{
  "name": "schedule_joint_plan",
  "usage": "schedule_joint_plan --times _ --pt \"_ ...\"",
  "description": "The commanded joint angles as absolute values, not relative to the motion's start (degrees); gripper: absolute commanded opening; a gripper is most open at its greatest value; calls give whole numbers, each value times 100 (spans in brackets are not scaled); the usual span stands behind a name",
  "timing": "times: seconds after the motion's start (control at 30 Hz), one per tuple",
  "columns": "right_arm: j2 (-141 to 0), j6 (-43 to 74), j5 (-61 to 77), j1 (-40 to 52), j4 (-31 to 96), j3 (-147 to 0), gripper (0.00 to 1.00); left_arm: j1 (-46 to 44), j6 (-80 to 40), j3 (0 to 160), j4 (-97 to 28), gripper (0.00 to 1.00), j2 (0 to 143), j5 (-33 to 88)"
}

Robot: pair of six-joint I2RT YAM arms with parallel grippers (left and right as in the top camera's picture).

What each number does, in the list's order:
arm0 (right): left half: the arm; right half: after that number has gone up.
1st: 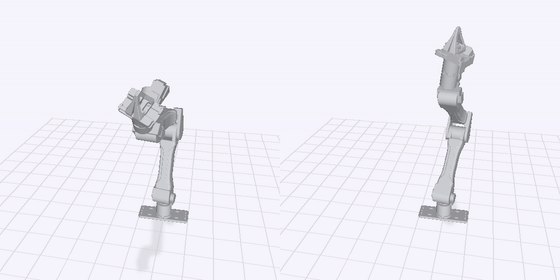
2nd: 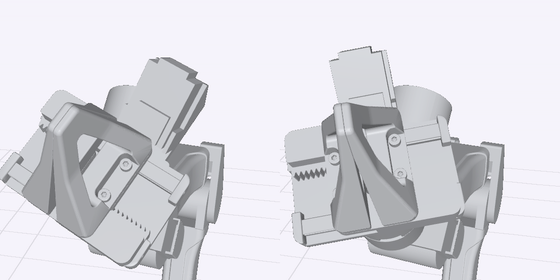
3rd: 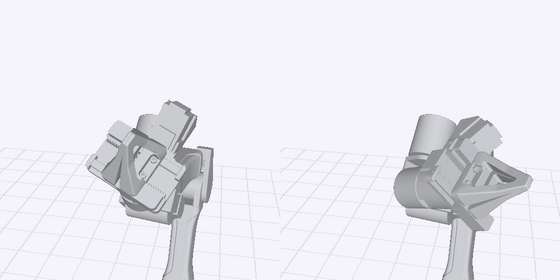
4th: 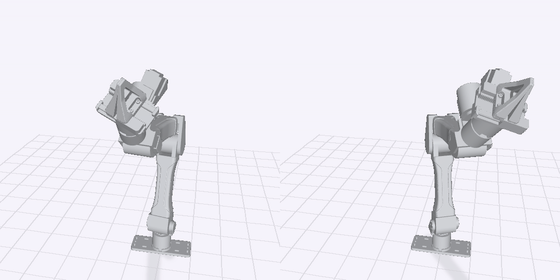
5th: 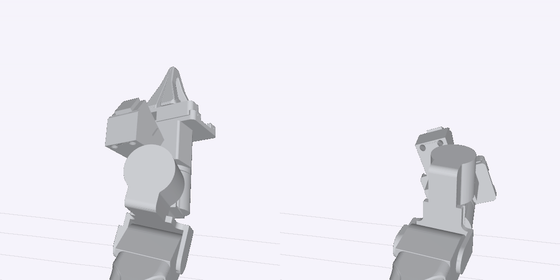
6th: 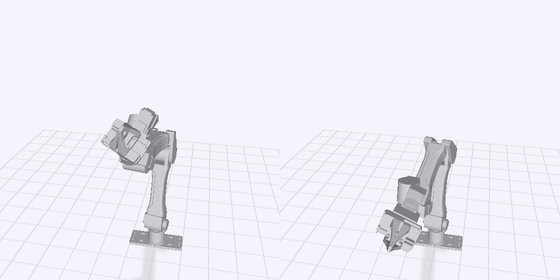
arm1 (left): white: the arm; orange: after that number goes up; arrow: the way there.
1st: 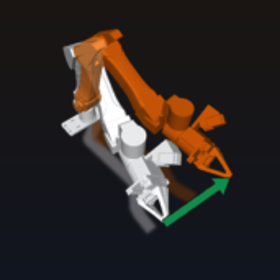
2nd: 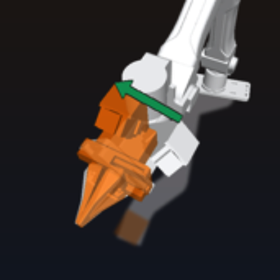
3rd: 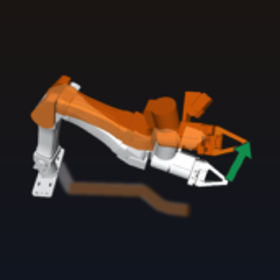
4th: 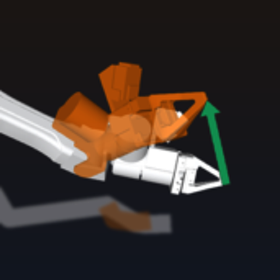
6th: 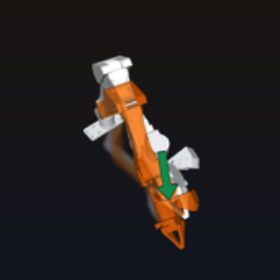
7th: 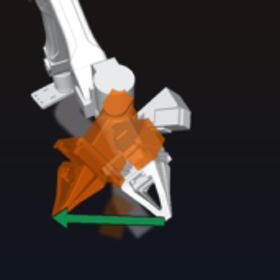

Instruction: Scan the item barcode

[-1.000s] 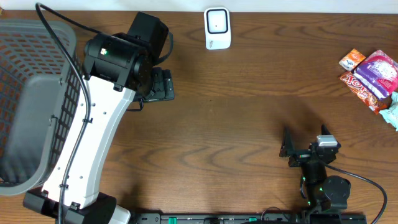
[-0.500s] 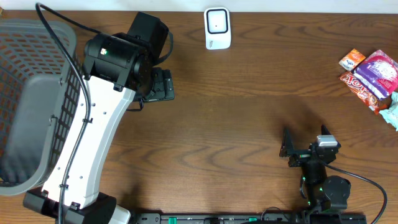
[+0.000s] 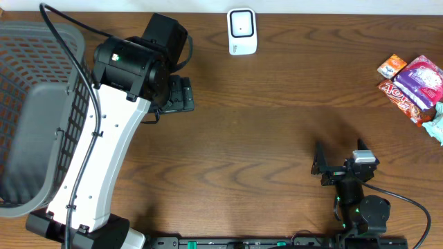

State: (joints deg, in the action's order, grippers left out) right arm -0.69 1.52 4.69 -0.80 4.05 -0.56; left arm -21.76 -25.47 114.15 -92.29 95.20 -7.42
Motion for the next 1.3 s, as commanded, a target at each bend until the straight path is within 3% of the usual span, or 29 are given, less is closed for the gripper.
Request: schedule_joint_plan --times 0.0,0.47,0.93,1.27 --pt "-32 231 508 -40 405 -36 99 -2163 -2556 11454 -9511 98 9483 -696" --pt "-32 231 508 -40 405 -36 99 -2193 -2847 9618 -8602 98 7900 -716" --pt "-32 231 508 -40 405 -36 99 -1824 -1330 5760 -5513 98 5544 -569" --pt "-32 231 508 -40 405 -36 99 -945 -237 3815 -3299 98 4163 1127"
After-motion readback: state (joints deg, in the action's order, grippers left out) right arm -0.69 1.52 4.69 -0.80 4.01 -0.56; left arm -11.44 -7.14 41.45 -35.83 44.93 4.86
